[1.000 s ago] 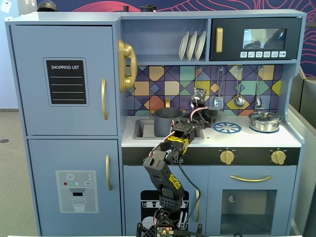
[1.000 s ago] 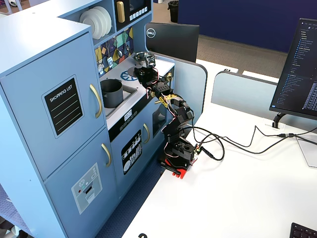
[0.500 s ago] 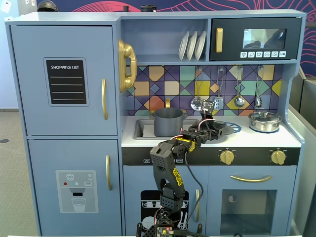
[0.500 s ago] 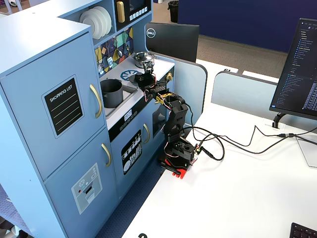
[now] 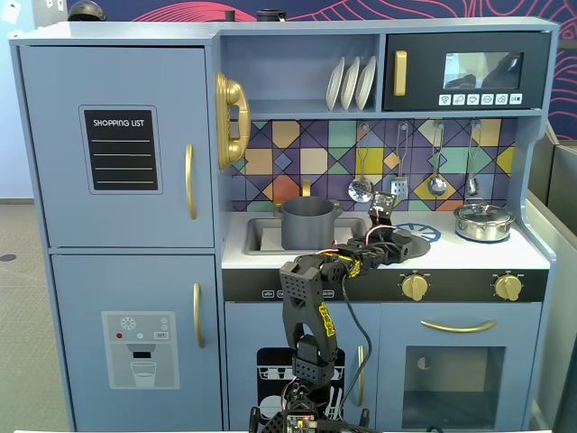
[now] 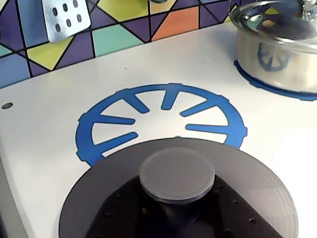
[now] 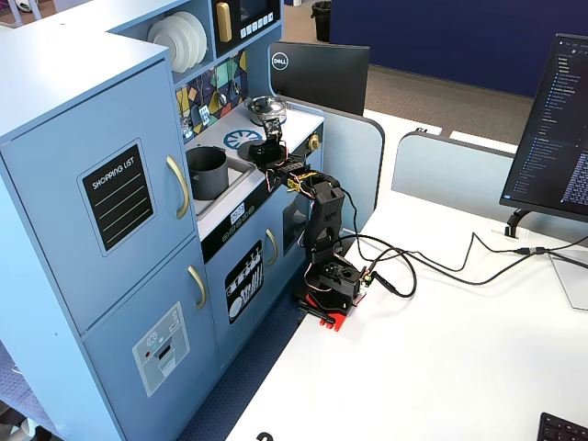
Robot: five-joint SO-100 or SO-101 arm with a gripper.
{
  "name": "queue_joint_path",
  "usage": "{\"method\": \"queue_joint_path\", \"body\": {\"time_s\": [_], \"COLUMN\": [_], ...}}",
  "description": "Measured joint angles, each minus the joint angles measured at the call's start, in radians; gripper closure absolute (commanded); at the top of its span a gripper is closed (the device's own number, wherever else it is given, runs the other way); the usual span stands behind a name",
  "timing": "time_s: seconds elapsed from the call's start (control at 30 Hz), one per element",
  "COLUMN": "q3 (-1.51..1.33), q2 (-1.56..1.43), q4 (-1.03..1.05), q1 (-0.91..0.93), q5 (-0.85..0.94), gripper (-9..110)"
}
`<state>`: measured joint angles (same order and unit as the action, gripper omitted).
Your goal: Take off the lid from the gray recipient and place it on the counter
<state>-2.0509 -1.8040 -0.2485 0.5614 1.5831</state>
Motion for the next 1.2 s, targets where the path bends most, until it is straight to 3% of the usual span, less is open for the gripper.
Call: {"method": "queue_joint_path", "body": {"time_s": [0.13, 0.3, 0.53, 0.67, 0.77, 0.87, 1.07, 1.2], "q3": [0.000, -0.005, -0.009, -0.009, -0.023, -0.071, -0.227, -0.413], "q2": [0.000, -0.002, -0.067, -0.189, -0.345, -0.572, -1.063, -1.193], "q4": [0.000, 0.000, 0.000, 0.058, 0.227, 0.532, 1.201, 1.342], "q1": [0.012, 0.032, 0.037, 0.031, -0.014, -0.097, -0.364, -0.453], "q5": [0.014, 0.020, 0.020, 0.020, 0.029, 0.038, 0.011, -0.015], "gripper": [78, 66, 67, 75, 88, 102, 102, 102]}}
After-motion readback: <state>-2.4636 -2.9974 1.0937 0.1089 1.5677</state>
